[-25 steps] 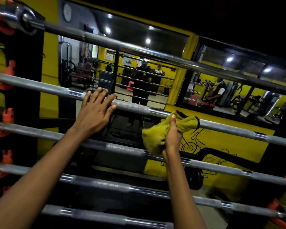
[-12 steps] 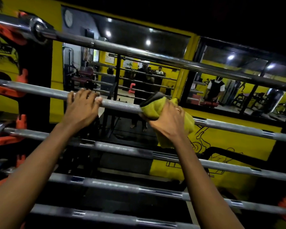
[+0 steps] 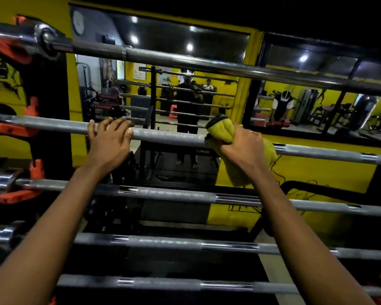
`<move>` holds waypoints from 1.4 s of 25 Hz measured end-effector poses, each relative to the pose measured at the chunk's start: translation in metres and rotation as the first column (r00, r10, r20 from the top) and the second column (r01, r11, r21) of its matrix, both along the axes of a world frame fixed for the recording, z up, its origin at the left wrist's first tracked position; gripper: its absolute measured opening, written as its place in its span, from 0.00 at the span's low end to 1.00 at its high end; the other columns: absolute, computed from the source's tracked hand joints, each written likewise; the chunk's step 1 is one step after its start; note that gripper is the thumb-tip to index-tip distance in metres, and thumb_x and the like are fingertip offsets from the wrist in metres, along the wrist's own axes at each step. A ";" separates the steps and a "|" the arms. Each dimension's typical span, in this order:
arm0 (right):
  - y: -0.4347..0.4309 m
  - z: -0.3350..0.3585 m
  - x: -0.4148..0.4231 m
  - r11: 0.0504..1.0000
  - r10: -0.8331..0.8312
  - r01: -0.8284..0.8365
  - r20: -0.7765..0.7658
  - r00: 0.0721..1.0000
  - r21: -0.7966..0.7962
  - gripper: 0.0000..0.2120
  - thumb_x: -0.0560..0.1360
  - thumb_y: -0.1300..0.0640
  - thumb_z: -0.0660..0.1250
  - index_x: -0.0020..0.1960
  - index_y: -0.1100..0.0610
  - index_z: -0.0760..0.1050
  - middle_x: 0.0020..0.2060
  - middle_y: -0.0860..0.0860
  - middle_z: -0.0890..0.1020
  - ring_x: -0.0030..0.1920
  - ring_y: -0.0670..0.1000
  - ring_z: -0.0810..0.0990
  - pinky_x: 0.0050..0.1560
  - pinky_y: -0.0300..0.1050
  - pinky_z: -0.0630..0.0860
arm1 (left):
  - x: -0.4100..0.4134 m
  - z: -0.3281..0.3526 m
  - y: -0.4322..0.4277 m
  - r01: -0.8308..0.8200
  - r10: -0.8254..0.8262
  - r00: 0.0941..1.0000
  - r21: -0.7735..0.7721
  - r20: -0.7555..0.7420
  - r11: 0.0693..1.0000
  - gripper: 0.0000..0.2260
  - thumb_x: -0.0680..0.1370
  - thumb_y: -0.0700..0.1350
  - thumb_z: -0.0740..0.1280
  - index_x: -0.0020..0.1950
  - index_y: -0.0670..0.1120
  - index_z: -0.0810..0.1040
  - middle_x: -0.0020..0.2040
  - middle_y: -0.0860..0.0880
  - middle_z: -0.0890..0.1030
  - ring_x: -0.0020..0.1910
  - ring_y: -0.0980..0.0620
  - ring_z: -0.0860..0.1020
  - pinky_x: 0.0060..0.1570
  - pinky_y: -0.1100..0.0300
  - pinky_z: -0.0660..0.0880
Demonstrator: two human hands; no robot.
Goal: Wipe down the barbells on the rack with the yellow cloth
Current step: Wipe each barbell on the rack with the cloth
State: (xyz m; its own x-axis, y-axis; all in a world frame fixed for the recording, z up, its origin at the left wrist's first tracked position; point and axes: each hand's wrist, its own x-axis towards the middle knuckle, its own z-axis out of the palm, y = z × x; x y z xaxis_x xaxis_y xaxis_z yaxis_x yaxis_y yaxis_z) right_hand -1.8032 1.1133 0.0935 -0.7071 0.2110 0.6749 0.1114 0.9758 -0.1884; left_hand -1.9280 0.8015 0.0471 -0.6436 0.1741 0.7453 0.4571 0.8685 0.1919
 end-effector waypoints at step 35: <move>-0.115 0.003 -0.064 0.948 0.290 -0.290 0.024 0.957 0.133 0.27 0.65 0.43 0.67 0.60 0.55 0.73 0.50 0.52 0.83 0.50 0.59 0.81 0.56 0.54 0.69 | -0.017 0.010 -0.057 -0.073 0.075 0.987 -0.023 0.140 0.997 0.23 0.81 0.57 0.46 0.67 0.55 0.74 0.62 0.50 0.75 0.68 0.49 0.68 0.71 0.48 0.49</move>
State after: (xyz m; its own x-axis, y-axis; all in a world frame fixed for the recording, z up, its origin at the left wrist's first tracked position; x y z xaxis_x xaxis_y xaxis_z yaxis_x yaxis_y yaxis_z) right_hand -1.8673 0.9982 0.0967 -0.7270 -0.0956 0.6799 -0.1795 0.9823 -0.0538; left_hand -1.9450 0.7448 0.0572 -0.7537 0.1348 0.6433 0.3610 0.9028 0.2338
